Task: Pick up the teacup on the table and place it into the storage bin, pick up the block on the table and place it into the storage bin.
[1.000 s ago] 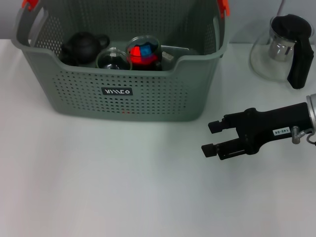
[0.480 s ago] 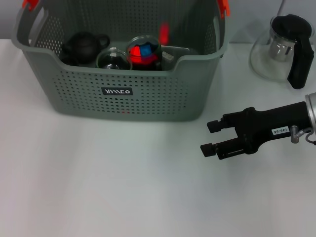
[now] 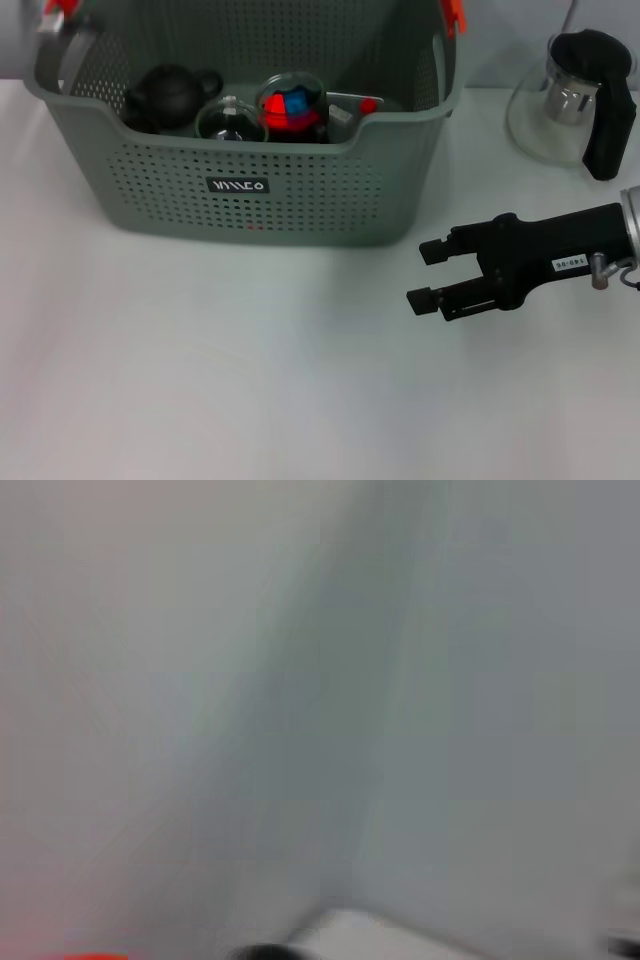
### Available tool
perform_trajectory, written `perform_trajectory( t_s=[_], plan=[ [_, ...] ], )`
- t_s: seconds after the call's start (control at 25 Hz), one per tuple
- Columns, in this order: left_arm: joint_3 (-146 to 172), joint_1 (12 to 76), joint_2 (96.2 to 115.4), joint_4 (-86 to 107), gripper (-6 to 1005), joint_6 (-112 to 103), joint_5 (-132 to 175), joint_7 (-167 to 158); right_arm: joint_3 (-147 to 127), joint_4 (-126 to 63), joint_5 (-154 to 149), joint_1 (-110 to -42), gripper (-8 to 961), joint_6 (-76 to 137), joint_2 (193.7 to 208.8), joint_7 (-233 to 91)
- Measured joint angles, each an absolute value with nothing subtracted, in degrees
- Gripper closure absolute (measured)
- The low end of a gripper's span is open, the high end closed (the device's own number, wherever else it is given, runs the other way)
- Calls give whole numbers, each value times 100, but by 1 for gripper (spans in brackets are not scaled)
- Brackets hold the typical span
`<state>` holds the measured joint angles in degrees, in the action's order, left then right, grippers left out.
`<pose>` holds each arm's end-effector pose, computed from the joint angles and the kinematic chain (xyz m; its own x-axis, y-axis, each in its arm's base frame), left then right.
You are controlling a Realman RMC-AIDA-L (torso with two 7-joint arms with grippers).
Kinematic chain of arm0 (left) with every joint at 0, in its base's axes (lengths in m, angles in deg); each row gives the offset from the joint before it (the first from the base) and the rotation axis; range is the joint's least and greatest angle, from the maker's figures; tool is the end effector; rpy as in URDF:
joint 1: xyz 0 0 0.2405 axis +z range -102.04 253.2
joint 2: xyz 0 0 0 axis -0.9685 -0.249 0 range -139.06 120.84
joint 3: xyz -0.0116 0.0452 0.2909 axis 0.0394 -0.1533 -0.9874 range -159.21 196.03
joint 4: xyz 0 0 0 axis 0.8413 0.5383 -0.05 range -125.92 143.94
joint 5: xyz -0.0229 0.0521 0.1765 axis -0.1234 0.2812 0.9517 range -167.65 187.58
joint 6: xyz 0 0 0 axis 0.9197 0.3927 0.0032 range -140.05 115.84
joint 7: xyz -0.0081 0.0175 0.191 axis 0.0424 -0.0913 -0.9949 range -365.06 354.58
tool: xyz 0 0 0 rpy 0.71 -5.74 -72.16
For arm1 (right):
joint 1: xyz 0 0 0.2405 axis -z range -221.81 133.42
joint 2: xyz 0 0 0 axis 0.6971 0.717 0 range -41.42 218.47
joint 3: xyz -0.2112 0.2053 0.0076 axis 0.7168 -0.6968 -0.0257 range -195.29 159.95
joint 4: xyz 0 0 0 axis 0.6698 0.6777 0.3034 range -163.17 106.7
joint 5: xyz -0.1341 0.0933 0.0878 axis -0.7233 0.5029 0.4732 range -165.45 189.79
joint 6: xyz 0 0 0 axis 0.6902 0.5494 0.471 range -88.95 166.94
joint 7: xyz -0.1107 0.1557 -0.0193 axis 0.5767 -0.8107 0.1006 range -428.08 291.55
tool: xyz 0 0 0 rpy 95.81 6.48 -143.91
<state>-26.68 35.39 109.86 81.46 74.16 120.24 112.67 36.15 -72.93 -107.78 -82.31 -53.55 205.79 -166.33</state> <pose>-0.1171 0.4214 0.0311 0.7769 0.2479 0.5787 0.4600 -0.8511 -0.2529 0.2162 0.3521 -0.0727 0.8798 -0.4093 -0.2418 -0.4140 -0.9097 0.0338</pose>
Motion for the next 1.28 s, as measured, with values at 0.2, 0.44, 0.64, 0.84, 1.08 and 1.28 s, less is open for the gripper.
perform_trajectory(
  t_s=[0.2,0.44,0.64,0.84,1.08,1.28],
  plan=[
    [-2276,4445,11092,8207,109,9485,10734,10274,3567,-7287,-10761,-8201,120,-5428,20586,-16406],
    [-1840,5337,11356,7961,46,10048,10744,9245,3529,-7119,-10621,-8191,121,-5562,20607,-15931],
    [-1827,5678,11504,7560,36,9990,11509,8453,3480,-6922,-10474,-8188,121,-5564,20652,-15559],
    [-2014,5471,11476,6573,36,9336,12409,7615,3446,-6765,-10348,-8183,121,-5526,20679,-15249],
    [-1990,5120,11367,5807,36,8470,12986,7294,3462,-6697,-10377,-8170,121,-5327,20678,-15194],
    [-1996,4856,11305,5465,36,8013,13101,7136,3477,-6565,-10378,-8134,121,-5016,20690,-14878]
  ],
)
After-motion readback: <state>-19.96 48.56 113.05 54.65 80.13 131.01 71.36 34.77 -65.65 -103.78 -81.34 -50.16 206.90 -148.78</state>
